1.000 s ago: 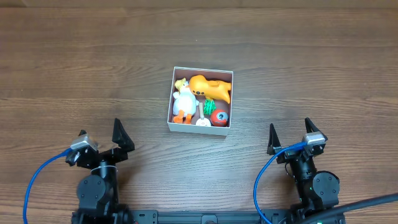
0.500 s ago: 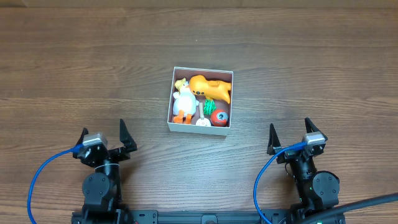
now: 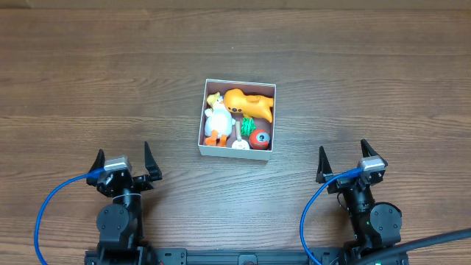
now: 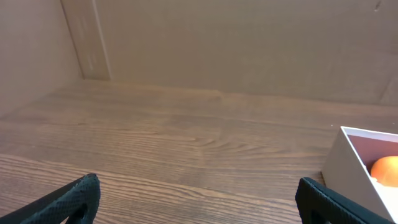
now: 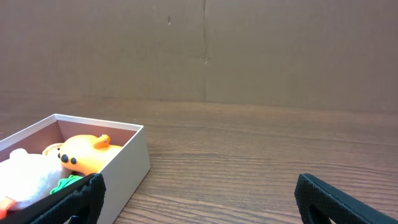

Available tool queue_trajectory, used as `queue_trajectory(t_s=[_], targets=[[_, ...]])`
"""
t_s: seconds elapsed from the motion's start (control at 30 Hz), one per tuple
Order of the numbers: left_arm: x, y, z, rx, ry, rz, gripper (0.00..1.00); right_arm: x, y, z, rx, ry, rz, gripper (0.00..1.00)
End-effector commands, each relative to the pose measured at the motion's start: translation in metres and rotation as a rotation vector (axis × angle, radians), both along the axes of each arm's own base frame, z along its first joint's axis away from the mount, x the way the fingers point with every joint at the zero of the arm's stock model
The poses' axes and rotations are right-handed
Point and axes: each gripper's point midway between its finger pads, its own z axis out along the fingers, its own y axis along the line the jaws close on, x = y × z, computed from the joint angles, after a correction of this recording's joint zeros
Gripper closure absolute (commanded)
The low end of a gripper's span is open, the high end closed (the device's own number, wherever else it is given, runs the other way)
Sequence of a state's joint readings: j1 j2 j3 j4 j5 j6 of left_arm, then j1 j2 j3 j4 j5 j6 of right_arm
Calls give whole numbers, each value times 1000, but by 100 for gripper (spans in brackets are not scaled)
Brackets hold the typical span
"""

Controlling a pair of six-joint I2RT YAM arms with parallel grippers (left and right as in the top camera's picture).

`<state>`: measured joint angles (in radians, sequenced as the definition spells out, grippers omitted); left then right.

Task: Pack container

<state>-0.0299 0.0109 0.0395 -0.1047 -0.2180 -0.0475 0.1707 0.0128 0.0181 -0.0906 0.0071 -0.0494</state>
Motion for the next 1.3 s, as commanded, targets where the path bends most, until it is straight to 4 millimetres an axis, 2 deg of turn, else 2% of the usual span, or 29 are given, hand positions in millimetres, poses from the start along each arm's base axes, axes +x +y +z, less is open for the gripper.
queue_trajectory(t_s=[0.0,1.27], targets=[[1,-4,-5,22,7,-33,0,0,-1,-1,-3,-7,-3,0],[2,-7,-5,21,9,-46,0,0,-1,-1,-3,-7,-3,0]])
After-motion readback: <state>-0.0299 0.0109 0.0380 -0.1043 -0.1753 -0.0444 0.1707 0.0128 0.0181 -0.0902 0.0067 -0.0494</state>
